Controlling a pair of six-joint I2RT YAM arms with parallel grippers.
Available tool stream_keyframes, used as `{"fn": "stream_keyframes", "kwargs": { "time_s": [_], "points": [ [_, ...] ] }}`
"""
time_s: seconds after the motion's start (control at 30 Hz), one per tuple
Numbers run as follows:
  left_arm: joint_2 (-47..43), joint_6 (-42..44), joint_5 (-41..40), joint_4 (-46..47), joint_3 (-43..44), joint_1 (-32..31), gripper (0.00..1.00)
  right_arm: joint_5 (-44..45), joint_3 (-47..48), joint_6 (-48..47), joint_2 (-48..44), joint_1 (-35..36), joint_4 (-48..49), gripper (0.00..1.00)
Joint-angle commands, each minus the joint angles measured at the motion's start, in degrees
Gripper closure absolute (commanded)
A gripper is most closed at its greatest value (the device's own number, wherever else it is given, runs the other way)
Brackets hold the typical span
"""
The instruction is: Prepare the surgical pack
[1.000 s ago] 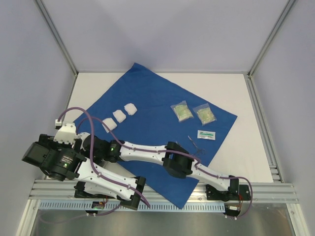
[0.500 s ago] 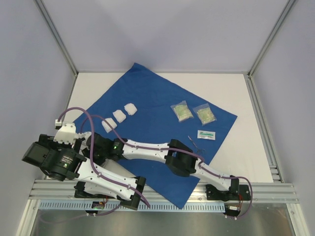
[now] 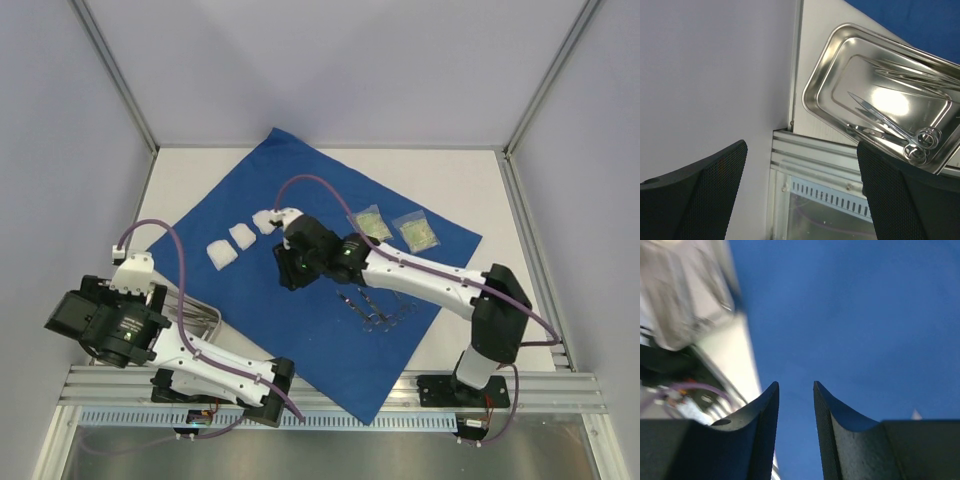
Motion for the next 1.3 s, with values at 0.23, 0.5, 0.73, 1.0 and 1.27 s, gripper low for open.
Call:
{"fn": "stream_keyframes", "kwargs": {
  "time_s": [0.23,0.5,0.73,1.0,1.27],
  "points": [
    [3.2,3.3,-2.0,-14.2,-9.0,0.3,0.00,5.5,-24.3,-4.7,-16.2,-13.9,-15.1,0.63],
    [3.3,3.3,-3.9,-13.2,-10.5,0.3,0.00,2.3,-28.3,-7.2,-11.9,-17.7,-10.5,0.63],
    [2.8,1.8,-4.2,-12.9,-10.9,0.4,0.00,-1.1,-28.4,-7.3,-9.1,-17.5,-10.9,0.66],
    [1.0,2.3,-4.2,-13.9,-13.0,0.3,0.00,-0.4,-29.4,-7.9,-8.0,-16.8,-8.6,0.65],
    [2.0,1.6,-5.2,-13.8,-12.2,0.3,0.00,-0.5,-31.4,-8.0,-5.0,-15.5,-6.9,0.67]
  ]
}}
